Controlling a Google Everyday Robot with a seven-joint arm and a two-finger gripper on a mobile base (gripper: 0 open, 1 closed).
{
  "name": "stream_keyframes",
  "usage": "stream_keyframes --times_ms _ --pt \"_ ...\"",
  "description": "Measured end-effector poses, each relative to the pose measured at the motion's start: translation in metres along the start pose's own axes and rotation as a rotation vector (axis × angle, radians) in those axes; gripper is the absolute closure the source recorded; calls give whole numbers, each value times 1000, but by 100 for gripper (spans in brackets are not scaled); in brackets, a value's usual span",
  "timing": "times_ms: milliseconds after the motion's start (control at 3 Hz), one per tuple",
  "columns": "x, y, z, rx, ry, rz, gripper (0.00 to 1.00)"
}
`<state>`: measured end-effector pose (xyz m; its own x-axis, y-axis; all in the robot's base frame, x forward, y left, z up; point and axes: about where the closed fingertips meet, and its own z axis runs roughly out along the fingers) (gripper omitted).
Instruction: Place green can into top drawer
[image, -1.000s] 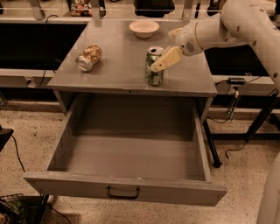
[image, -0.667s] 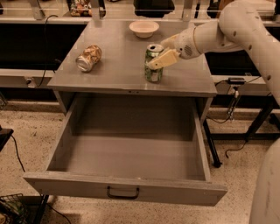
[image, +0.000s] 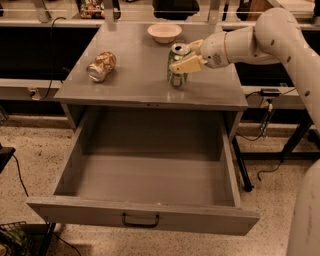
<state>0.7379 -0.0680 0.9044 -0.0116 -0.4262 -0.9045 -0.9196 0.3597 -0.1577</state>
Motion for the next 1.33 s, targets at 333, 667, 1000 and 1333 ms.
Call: stream_keyframes --times_ms 333,667,1000,1333 --pt "-29 8 -30 18 -107 -118 95" --pt "-55 35 -58 9 -153 -198 100" --pt "-34 87 -42 -113 -114 -123 100" --pt "-34 88 -41 -118 -115 -121 100"
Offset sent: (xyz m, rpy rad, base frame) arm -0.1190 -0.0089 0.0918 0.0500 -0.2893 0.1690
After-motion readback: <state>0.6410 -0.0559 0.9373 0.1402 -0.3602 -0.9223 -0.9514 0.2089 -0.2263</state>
